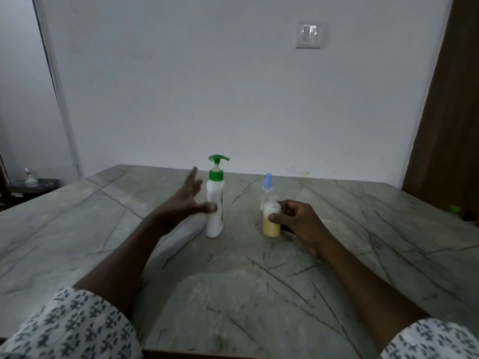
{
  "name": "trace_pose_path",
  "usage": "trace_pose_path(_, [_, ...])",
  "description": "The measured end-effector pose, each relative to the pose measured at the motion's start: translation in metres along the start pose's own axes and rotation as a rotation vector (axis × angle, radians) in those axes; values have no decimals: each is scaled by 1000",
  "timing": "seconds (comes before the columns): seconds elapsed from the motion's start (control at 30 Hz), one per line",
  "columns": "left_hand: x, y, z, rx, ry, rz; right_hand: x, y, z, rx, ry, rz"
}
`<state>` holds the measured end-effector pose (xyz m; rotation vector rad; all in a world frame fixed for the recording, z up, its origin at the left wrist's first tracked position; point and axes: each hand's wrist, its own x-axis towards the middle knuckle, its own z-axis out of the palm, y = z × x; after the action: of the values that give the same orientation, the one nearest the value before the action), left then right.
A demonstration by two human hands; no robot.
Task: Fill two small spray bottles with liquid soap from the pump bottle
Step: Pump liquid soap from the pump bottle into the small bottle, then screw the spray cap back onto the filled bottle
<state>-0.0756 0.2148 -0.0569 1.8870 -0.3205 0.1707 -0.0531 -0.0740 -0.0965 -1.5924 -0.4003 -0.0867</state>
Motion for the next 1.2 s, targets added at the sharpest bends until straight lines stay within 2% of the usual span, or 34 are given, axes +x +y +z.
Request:
trace_pose_path(0.1, [-7, 24, -8, 64, 501, 310, 0, 0, 1, -8, -9, -5])
trace_pose_path(0.17, [-15, 35, 0, 222, 736, 561, 0, -1, 2, -19, -12, -14])
trace_pose_path(0.23, [-25, 45, 16, 341, 763, 709, -1, -1, 3, -26, -15, -20])
trace_pose_path(0.37, [-30, 54, 53, 352, 499, 841, -1, 0, 2, -60, -14, -15])
trace_pose_path(0.43, [-26, 51, 74, 425, 316, 782, -2, -1, 1, -85, -16, -20])
trace_pose_path(0.47, [-22, 47, 86, 467, 246, 686, -2, -1, 1, -100, -21, -25])
trace_pose_path(0.57, [-7, 30, 111, 519, 107, 242, -3, -1, 1, -123, -42, -44])
trace_pose_path(0.63, [1, 21, 119, 472, 26, 38, -2, 0, 2, -128, -46, -57])
trace_pose_path(0.7, [6, 12, 125, 456, 0, 18, -1, 0, 2, -122, -46, -61])
trace_pose_path(0.83, [7, 10, 130, 457, 94, 77, 1, 4, 2, -81, -73, -55])
trace_pose_path(0.93, [4, 11, 129, 385, 144, 71, -1, -4, 2, -139, -125, -57])
trace_pose_path(0.97, [4, 10, 129, 366, 149, 59, 0, -11, -3, -146, -91, -52])
trace_pose_path(1.03, [4, 10, 125, 332, 144, 19, 5, -27, -19, -162, 118, -82])
trace_pose_path(1.1, [3, 10, 123, 301, 139, -9, 14, -39, -43, -394, 300, -146])
trace_pose_path(1.13, [3, 10, 123, 292, 147, -11, 19, -40, -54, -605, 285, -136])
trace_pose_path(1.2, [1, 10, 125, 315, 176, -3, 27, -31, -64, -986, 114, -65])
